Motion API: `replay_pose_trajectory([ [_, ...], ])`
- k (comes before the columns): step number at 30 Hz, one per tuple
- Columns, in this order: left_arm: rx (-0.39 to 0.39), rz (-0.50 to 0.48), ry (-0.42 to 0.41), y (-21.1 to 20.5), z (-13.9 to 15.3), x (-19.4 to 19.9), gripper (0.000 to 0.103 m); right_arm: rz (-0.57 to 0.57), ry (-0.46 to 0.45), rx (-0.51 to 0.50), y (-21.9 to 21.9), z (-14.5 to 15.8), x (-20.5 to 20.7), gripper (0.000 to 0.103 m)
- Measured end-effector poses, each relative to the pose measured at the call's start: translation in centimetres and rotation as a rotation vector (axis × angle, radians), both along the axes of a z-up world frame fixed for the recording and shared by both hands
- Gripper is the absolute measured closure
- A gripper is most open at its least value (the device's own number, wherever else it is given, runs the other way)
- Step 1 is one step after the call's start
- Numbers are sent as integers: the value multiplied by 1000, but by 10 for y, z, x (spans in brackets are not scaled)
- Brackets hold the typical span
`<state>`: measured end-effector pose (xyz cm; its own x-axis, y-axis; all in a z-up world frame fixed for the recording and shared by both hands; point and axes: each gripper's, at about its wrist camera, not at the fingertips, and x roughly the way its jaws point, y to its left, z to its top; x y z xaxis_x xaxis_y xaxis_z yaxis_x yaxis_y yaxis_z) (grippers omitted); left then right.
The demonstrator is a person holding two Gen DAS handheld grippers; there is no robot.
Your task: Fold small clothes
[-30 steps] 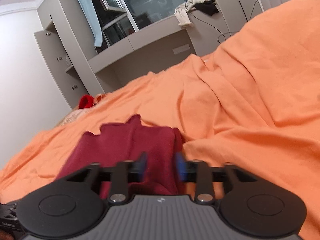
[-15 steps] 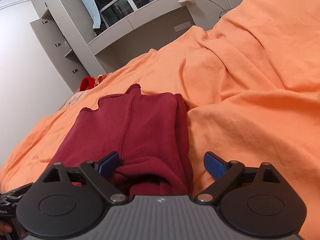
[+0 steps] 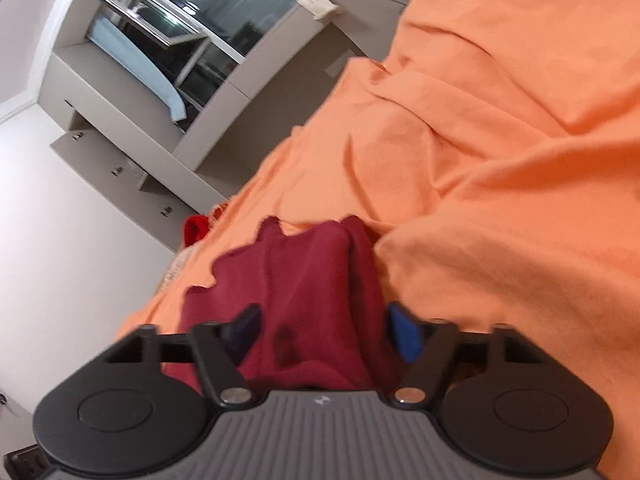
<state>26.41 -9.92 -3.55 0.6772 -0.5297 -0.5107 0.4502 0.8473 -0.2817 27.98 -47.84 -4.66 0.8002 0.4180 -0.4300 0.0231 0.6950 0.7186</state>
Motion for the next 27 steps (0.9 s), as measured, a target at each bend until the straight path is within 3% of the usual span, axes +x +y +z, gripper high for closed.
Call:
replay_pose_trajectory([
  [20, 6, 2, -11, -1, 3, -1, 0, 7, -9, -64, 8, -5, -3, 44],
  [27, -73, 34, 40, 2, 15, 11, 0, 9, -15, -88, 11, -4, -5, 48],
])
